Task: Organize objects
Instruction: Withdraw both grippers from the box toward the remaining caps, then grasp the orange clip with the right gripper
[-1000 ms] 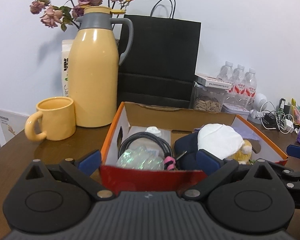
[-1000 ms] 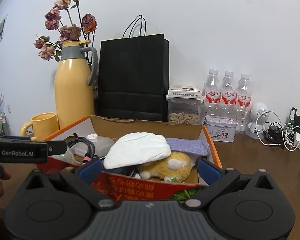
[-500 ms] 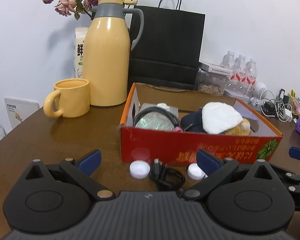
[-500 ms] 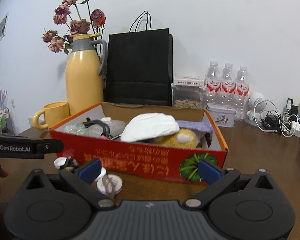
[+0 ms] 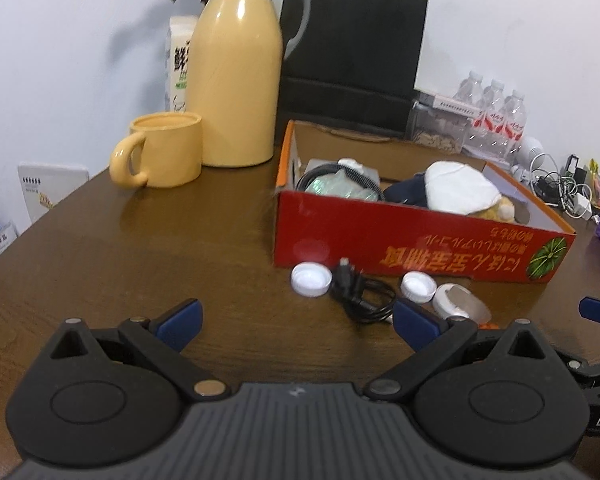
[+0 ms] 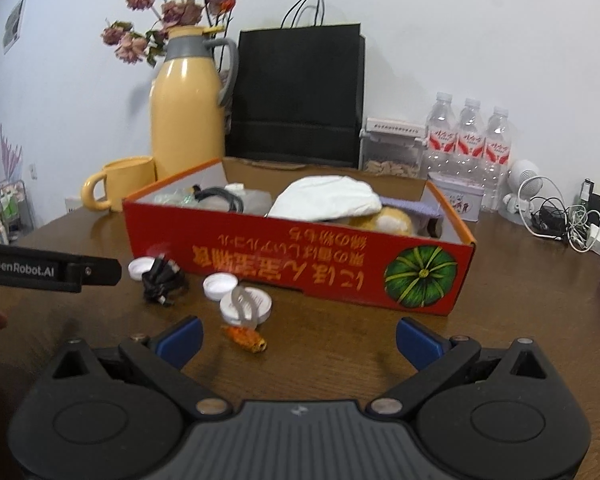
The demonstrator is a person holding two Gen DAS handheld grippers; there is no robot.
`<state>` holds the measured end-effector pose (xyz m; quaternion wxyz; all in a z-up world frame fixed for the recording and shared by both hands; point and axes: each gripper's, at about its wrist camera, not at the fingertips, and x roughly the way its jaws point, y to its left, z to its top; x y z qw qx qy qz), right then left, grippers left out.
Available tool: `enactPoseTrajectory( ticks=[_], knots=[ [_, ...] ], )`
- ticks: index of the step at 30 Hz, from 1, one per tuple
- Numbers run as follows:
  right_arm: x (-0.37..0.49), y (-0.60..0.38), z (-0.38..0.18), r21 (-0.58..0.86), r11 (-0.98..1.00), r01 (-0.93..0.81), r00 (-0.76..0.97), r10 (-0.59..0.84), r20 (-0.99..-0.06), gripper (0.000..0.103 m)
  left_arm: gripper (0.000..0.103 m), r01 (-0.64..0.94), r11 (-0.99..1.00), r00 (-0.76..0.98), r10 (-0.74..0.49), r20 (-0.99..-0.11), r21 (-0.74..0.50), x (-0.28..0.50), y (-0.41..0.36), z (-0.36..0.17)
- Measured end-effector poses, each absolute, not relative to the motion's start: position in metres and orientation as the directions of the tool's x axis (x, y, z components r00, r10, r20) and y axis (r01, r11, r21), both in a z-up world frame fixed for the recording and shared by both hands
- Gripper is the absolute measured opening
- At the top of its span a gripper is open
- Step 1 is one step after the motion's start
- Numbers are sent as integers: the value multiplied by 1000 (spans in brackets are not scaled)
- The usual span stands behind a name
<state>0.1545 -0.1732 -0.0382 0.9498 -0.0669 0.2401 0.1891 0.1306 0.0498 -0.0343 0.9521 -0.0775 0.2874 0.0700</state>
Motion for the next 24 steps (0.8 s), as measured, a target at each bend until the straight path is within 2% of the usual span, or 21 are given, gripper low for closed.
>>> enactPoseTrajectory(
  ticks=[12,15,20,24],
  knots=[
    [173,-161,-51,14,918,-397,730,325,-601,103,103,-208,973,753,96,-651,-97,143,55,-50],
    [179,-156,-56,19,917,-399,701,318,-638,103,103,-211,975,749,115,-652,-71,144,51,-51],
    [181,-151,-57,18,913,-407,695,323,-643,103,103,-204,979,740,159,-654,7,147,42,-55],
    [187,-146,-56,20,912,-409,693,325,-643,103,103,-207,978,744,161,-649,6,146,42,-56]
  ],
)
